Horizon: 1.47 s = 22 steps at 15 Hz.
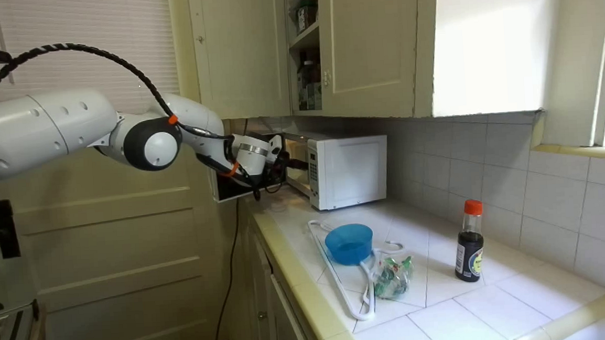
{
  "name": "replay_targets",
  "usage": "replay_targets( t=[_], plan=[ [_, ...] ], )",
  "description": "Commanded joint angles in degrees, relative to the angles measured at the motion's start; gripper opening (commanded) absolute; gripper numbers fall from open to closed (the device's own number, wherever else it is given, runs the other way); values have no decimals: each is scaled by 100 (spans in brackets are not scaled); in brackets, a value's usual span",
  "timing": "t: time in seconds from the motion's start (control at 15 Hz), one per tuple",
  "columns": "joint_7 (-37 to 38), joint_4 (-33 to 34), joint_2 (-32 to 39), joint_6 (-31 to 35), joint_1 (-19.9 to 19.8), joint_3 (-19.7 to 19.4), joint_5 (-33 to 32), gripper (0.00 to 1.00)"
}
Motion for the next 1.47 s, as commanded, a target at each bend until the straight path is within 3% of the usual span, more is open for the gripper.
replay_targets(
  t=[0.0, 0.27, 0.33, 0.93, 1.07, 1.13, 1.27, 1.4],
  plan=[
    [-876, 777, 505, 291, 98, -248, 847, 100],
    [-1640, 1247, 804, 289, 214, -490, 1675, 100],
    [-1695, 1239, 816, 192, 103, -183, 1442, 80],
    [-2008, 1264, 970, 230, 160, -95, 1420, 11],
    [-2044, 1173, 1000, 319, 189, -46, 1386, 1],
    [-2028, 1186, 1044, 419, 194, -11, 1380, 39],
    [-1678, 1445, 1269, 884, 245, -86, 1208, 35],
    [-1305, 1678, 1423, 1166, 337, -257, 1023, 48]
  ],
)
